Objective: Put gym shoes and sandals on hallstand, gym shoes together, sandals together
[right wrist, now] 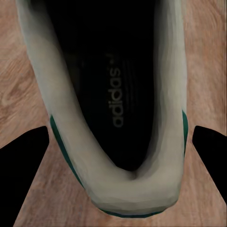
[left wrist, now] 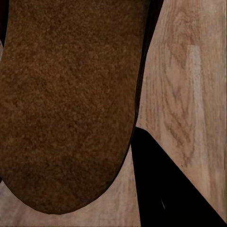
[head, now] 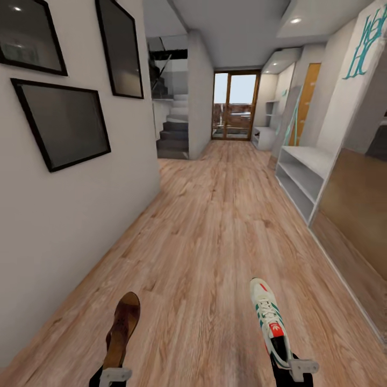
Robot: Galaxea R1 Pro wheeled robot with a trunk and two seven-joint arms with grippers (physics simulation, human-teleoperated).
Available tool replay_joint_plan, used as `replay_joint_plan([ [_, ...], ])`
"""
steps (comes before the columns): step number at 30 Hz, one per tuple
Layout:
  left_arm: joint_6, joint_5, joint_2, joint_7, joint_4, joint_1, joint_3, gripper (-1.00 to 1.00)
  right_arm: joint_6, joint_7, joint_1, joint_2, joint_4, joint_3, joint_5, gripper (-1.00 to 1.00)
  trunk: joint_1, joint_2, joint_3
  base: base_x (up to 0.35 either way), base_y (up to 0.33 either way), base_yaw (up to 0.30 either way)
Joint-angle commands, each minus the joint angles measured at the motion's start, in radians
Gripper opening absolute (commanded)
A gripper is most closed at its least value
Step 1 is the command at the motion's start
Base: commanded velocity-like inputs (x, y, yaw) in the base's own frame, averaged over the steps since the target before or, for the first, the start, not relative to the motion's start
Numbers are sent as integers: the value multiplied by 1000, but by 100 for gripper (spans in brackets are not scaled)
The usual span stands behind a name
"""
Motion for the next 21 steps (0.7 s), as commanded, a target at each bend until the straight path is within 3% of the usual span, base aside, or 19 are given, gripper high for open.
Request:
replay_joint_plan([
  [1,-3,-10,-1,-3,-1,0,8,-100,-3,1,-1,0,1,3,-5,-100,0,0,-1,340,0,-300],
  [14,-3,-10,-1,-3,-1,0,8,-100,-3,2,-1,6,2,3,-5,-100,0,0,-1,340,0,-293],
  [21,-3,-10,-1,-3,-1,0,8,-100,-1,4,-1,7,2,3,-4,-100,0,0,-1,340,0,-67],
])
